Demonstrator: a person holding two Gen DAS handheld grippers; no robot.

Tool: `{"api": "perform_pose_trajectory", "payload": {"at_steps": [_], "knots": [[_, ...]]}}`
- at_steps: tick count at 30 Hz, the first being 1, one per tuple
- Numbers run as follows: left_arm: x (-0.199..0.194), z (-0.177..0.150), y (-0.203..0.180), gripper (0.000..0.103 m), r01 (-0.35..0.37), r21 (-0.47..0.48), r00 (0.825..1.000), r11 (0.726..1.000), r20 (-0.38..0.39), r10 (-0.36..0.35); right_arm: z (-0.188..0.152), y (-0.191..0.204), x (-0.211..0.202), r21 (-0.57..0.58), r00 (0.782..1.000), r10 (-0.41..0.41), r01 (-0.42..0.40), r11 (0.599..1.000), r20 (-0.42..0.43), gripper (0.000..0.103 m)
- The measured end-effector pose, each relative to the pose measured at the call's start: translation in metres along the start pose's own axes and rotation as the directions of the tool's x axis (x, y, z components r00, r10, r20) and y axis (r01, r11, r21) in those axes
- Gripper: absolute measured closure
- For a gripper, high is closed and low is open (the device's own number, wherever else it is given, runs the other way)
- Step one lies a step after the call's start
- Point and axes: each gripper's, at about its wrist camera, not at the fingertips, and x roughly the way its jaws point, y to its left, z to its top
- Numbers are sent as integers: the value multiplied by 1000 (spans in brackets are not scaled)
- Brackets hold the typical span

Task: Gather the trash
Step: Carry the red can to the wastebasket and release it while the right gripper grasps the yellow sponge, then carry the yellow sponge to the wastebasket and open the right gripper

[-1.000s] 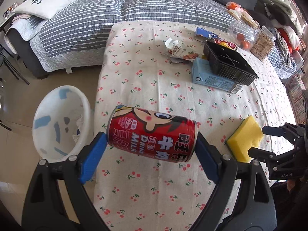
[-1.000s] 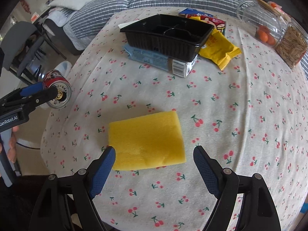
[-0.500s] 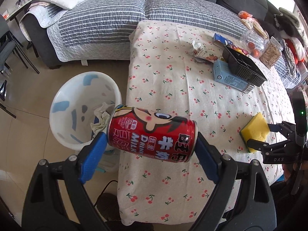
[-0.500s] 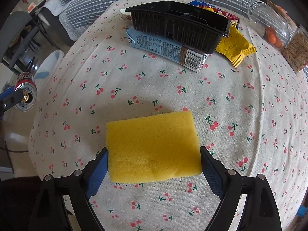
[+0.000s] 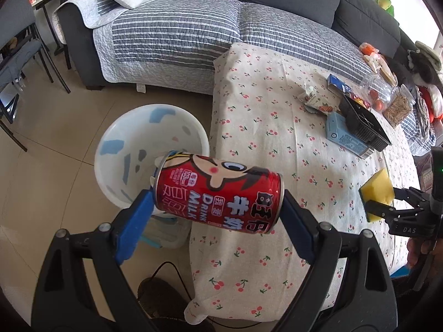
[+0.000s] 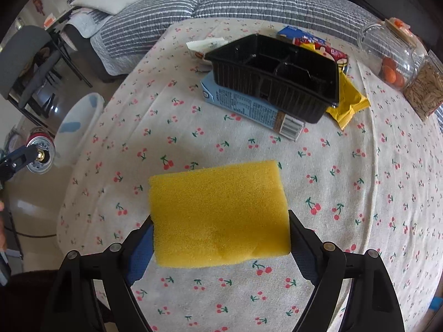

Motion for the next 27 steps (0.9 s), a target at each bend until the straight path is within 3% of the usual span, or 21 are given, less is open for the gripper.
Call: {"api": "perform_pose_trajectory", "payload": {"at_steps": [6,15,19,22,27], "knots": [[4,8,29,13,-55,-44,996,997,64,58,18,20,-17,-17,997,28,-27,999,71,16],[36,17,61,12,-165,-88,982,982,79,172,36,55,-14,-52,993,53,-48,997,102,16],[42,19,68,11,-161,-105,983,981,74,169,40,63,-8,-63,994,56,-50,997,98,16],[43,19,66,2,-178,-96,979,979,81,186,43,69,-4,-63,993,61,-55,996,98,16],[31,15,67,2,-198,-94,975,976,87,206,48,81,2,-58,992,76,-70,996,102,16]]}}
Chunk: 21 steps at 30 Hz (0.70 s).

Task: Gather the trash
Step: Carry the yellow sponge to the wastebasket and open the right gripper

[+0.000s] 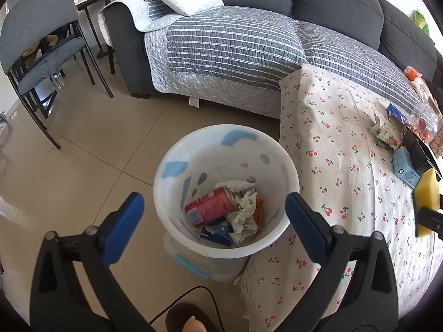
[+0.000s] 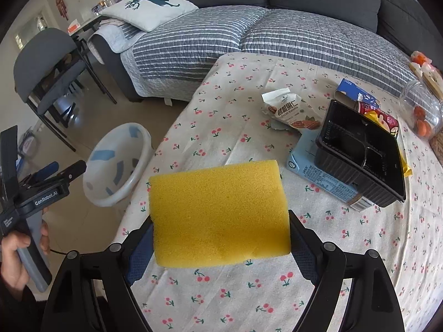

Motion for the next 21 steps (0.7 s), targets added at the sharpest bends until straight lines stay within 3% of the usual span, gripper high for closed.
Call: {"api": "perform_pose_trajectory", "payload": {"at_steps": [3,9,21], "knots": [[-7,-4,13,1,-13,-23,1000,1000,-23,12,3,14,3,-22,1000,11,-11,1000,9,16],[-15,-20,43,1,-106,-12,994,994,-39,106,17,55,25,-48,998,65,-64,997,11,15],[-16,-37,93,1,-77,-68,994,995,-78,72,50,130,87,-59,992,125,-123,991,30,15]]}}
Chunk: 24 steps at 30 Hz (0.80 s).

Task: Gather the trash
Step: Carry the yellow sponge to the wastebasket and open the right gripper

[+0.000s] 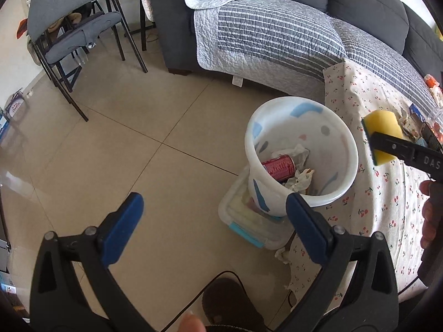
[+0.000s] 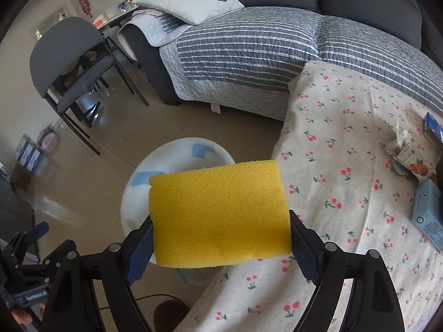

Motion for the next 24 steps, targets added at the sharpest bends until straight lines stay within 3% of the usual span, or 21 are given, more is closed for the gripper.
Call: {"api": "perform_pose_trajectory", "payload": {"at_steps": [14,24], "knots": [[3,-4,8,1,15,13,1000,1000,-17,-15,7,16,23,-9,1000,23,-23,1000,-20,8],[-2,-3,-8,1,24,40,1000,999,-13,-24,-7,-3,-1,-36,999,-31,29,999,-36,8]]}}
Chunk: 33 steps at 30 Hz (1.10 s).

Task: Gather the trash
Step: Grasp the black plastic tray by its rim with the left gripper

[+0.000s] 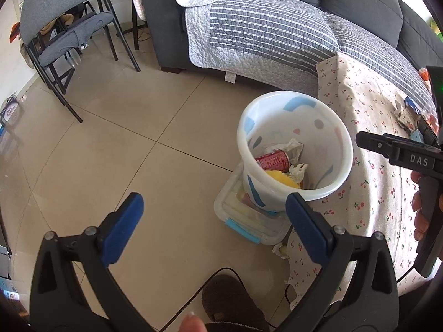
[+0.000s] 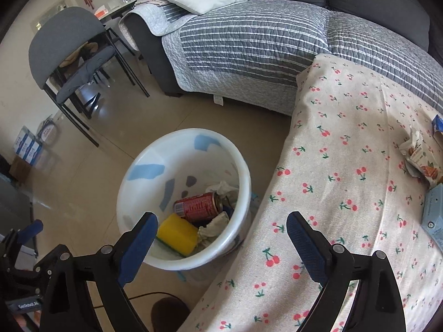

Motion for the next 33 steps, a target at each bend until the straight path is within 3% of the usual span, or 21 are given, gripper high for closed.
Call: {"api": "perform_pose_trajectory", "payload": {"at_steps": [8,21,26,33], "knots": [[-9,3,-27,1,17,37,1000,999,10,-17,-18,-33,-53,-45,996,-86,86,995,19,8],[-23,12,-89,1,47,108,999,993,18,-50,-56,-111,-135,-4,984,-175,175,985,44,8],[-31,17,-115,1,79,119,996,990,23,-82,-65,-156,-168,95,984,-170,164,982,57,8],[-35,27,-177,1,130,187,991,974,16,-135,-79,-232,-205,261,962,-263,235,936,77,8]]}}
